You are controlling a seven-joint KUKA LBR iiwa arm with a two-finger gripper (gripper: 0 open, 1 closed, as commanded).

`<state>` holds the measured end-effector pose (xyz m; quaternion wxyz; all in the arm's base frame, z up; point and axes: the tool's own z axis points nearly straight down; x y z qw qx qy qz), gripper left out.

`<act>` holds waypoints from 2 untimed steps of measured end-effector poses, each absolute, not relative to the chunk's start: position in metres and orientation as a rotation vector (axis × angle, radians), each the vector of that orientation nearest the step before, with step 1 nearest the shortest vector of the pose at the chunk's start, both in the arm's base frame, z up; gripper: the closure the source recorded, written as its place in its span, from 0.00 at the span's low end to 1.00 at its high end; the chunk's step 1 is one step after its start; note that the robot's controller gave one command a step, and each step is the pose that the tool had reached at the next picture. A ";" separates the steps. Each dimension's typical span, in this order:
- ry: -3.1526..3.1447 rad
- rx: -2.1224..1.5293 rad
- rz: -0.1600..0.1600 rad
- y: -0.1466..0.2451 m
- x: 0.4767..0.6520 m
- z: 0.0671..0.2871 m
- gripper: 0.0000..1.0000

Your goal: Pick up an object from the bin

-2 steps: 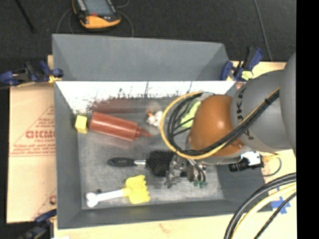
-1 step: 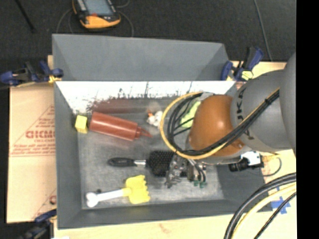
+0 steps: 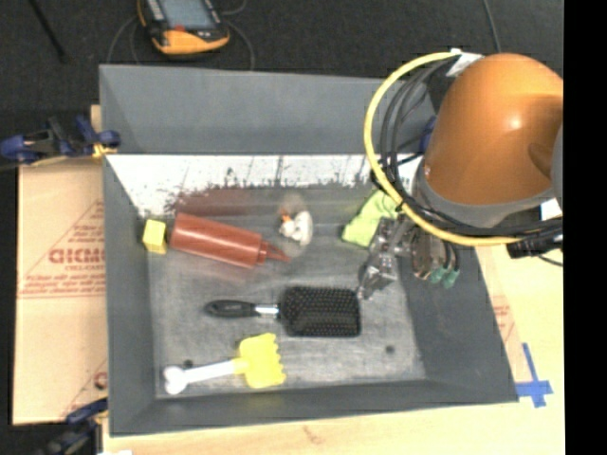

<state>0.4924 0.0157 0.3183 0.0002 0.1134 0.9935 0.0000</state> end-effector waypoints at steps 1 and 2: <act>3.111 0.359 0.002 0.016 0.494 0.345 1.00; 3.113 0.332 0.001 0.015 0.494 0.294 1.00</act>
Offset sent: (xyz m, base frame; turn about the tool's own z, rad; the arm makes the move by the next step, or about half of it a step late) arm -0.0010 -0.0016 -0.1551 -0.0707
